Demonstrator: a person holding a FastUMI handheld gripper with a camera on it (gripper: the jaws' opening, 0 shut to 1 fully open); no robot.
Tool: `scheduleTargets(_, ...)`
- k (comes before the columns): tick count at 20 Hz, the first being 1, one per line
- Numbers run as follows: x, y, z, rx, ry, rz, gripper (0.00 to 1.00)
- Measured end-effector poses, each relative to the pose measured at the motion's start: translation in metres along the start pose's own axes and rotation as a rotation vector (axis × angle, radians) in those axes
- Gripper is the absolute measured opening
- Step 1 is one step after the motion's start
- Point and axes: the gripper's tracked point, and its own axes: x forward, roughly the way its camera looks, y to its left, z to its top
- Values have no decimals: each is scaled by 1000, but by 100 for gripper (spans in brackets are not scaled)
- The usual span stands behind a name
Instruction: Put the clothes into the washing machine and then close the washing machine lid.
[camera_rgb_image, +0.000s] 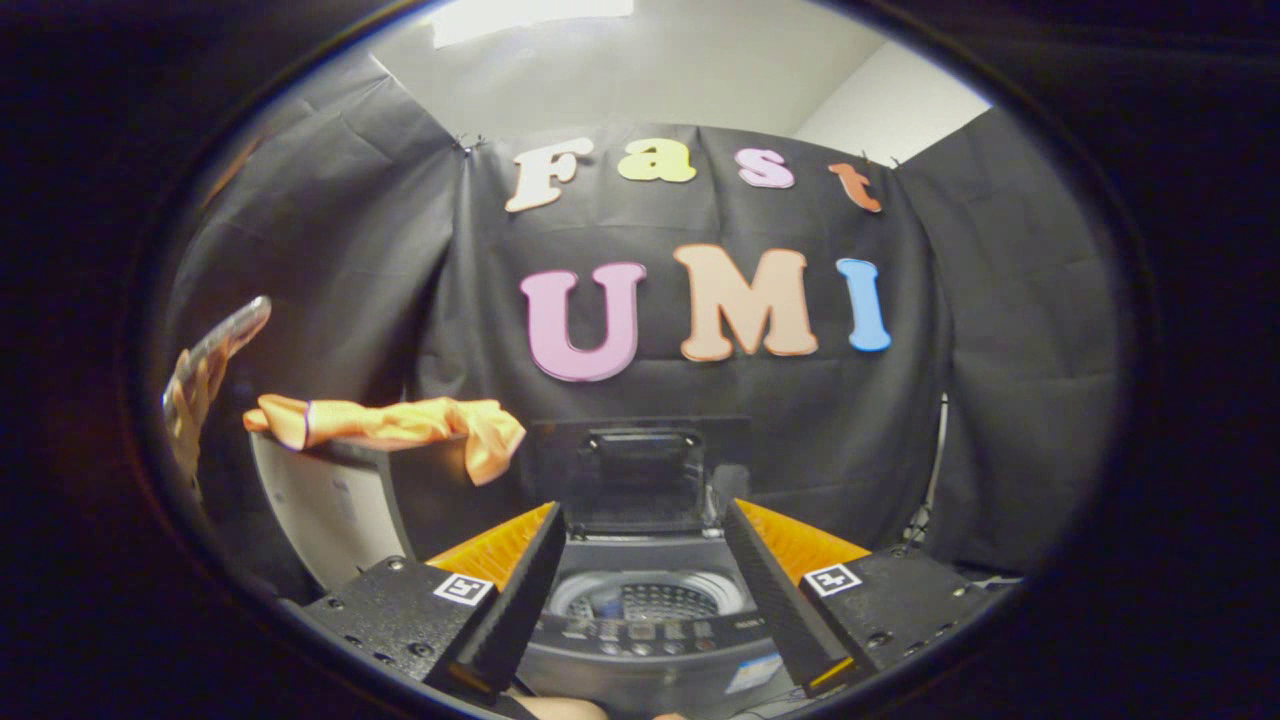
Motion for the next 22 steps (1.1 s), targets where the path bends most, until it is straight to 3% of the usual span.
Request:
scheduleTargets(8,78,138,80,94,32,222,97)
scheduleTargets(13,116,204,92,38,92,269,97)
scheduleTargets(17,137,272,79,-5,183,339,97)
scheduleTargets(22,152,328,31,-106,358,391,96)
